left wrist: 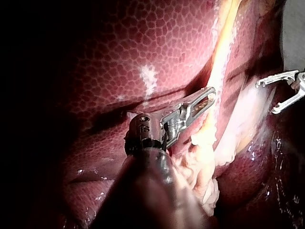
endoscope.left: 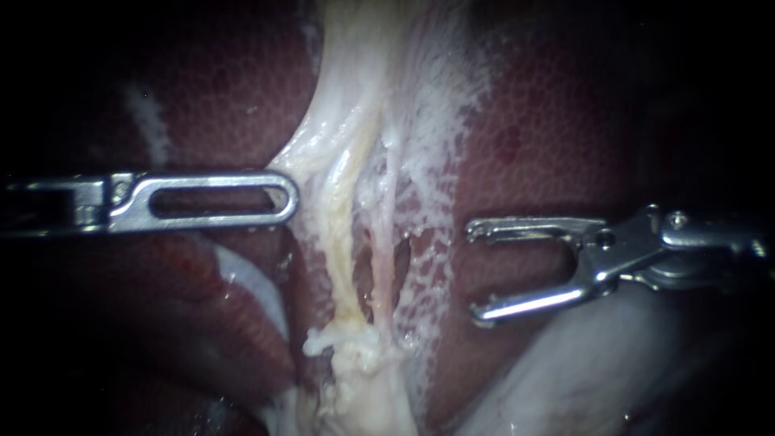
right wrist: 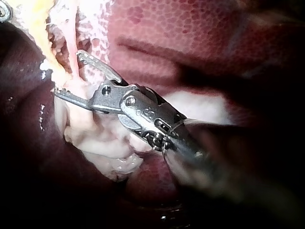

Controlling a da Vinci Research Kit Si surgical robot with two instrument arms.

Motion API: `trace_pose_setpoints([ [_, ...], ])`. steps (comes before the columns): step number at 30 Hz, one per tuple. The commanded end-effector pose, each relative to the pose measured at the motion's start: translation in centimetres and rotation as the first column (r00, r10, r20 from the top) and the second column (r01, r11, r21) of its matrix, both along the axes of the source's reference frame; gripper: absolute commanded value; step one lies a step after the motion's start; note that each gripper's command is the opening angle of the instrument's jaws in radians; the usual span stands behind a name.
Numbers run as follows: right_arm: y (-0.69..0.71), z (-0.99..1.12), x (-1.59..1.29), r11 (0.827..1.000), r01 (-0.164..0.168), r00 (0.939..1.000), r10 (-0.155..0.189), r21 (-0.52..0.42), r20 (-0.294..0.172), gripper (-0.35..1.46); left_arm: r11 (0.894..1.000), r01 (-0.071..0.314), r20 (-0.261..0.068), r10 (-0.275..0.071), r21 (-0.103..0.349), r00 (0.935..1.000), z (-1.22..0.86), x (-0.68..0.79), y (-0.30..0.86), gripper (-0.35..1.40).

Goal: Going back first clip left tube

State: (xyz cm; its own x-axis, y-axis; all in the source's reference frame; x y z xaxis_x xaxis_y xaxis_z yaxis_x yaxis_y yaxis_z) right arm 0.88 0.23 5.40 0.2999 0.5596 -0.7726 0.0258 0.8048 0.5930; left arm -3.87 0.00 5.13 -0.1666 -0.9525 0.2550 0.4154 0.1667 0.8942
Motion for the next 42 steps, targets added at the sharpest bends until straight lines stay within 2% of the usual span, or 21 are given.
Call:
trace_pose_setpoints([
  [1, 0.00, -0.02, -0.01, 1.000, -0.001, 1.0000, 0.001, -0.002, 0.002, 0.60, 1.000, 0.000, -0.001, 0.000, 0.000, 1.0000, 0.00, 0.00, 0.00, -0.35],
  [8, 0.07, -0.18, -0.09, 1.000, -0.003, 1.0000, 0.003, -0.026, 0.004, 0.60, 1.000, 0.000, -0.001, 0.000, 0.000, 1.0000, 0.00, 0.00, 0.00, -0.35],
  [25, 0.07, -0.18, -0.10, 1.000, -0.006, 1.0000, 0.006, -0.031, 0.003, 0.60, 1.000, 0.001, -0.001, -0.001, -0.001, 1.0000, 0.02, -0.02, -0.01, -0.35],
  [32, 0.07, -0.18, -0.10, 1.000, -0.006, 1.0000, 0.006, -0.031, 0.004, 0.60, 1.000, 0.005, -0.003, -0.005, -0.013, 1.0000, 0.24, -0.09, -0.09, -0.35],
  [37, 0.07, -0.18, -0.10, 0.999, -0.006, 1.0000, 0.006, -0.031, 0.004, 0.60, 1.000, 0.003, -0.018, -0.003, -0.026, 0.9998, 0.41, -0.16, -0.16, -0.35],
  [42, 0.06, -0.17, -0.10, 0.999, -0.006, 1.0000, 0.006, -0.031, 0.004, 0.60, 1.000, -0.003, -0.015, 0.003, -0.024, 0.9999, 0.52, -0.23, -0.21, -0.35],
])
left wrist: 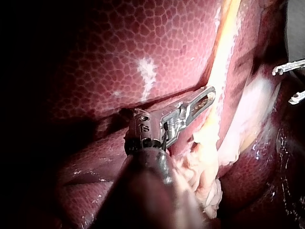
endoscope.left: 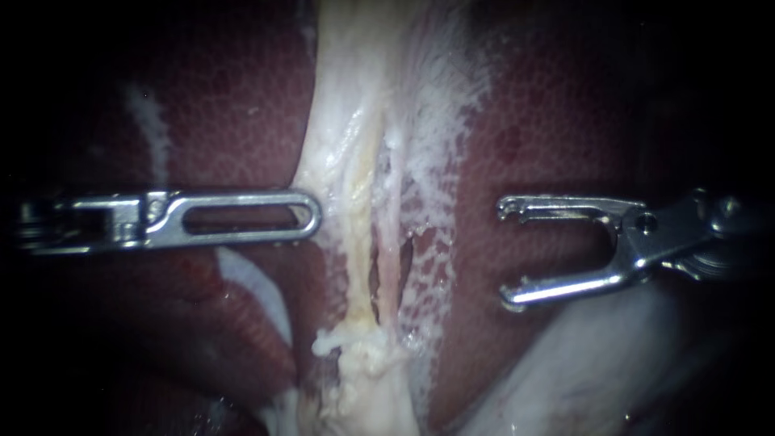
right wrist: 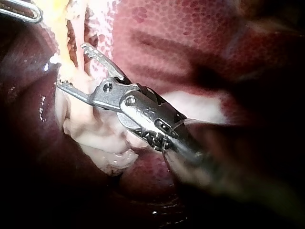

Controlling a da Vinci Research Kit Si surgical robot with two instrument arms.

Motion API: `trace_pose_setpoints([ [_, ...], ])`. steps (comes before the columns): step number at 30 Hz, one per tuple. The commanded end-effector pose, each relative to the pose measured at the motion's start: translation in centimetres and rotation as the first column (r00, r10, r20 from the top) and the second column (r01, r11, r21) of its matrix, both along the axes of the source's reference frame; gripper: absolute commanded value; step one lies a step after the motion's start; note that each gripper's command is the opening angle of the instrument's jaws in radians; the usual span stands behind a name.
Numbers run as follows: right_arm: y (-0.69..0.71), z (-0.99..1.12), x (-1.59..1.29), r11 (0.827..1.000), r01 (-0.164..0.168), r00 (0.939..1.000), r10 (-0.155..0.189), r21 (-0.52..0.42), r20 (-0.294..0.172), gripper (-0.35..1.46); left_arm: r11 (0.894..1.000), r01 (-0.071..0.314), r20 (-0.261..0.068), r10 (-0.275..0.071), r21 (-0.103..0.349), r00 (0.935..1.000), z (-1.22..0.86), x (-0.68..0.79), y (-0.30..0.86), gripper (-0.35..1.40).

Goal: Going back first clip left tube

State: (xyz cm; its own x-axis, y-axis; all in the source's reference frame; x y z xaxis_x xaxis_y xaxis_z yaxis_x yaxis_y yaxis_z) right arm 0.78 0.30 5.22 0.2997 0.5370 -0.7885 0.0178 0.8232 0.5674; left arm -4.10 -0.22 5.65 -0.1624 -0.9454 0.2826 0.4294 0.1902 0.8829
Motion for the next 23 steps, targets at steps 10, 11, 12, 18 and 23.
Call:
trace_pose_setpoints([
  [10, -0.01, 0.00, 0.00, 1.000, 0.000, 1.0000, 0.000, 0.000, 0.000, 0.60, 1.000, -0.002, 0.002, 0.002, 0.005, 1.0000, 0.05, -0.03, -0.02, -0.35],
  [11, -0.01, -0.01, 0.00, 1.000, 0.000, 1.0000, 0.000, 0.000, 0.000, 0.60, 1.000, -0.002, 0.002, 0.002, 0.005, 1.0000, 0.05, -0.04, -0.02, -0.35],
  [12, -0.01, -0.01, 0.00, 1.000, 0.000, 1.0000, 0.000, 0.000, 0.000, 0.60, 1.000, -0.002, 0.002, 0.002, 0.005, 1.0000, 0.05, -0.04, -0.02, -0.35],
  [18, -0.01, -0.01, 0.00, 1.000, 0.000, 1.0000, 0.000, 0.000, 0.000, 0.60, 1.000, -0.003, 0.000, 0.003, 0.006, 1.0000, 0.05, -0.04, -0.02, -0.35],
  [23, -0.01, -0.01, 0.00, 1.000, 0.000, 1.0000, 0.000, 0.000, 0.000, 0.60, 1.000, -0.006, 0.002, 0.006, 0.007, 1.0000, 0.05, -0.04, -0.02, -0.35],
])
